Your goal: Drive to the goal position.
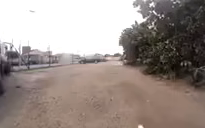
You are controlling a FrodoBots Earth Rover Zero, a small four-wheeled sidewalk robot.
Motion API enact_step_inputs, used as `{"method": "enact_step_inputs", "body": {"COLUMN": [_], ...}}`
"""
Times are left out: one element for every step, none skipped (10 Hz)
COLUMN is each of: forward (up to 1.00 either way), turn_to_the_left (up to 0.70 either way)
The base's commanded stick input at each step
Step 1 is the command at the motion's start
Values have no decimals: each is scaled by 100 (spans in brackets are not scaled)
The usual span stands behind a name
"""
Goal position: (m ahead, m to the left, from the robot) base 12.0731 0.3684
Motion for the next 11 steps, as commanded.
{"method": "enact_step_inputs", "body": {"forward": [50, 50, 50, 50, 50, 50, 50, 50, 50, 50, 50], "turn_to_the_left": [0, 0, 0, 0, 0, 0, 0, 0, 0, 0, 0]}}
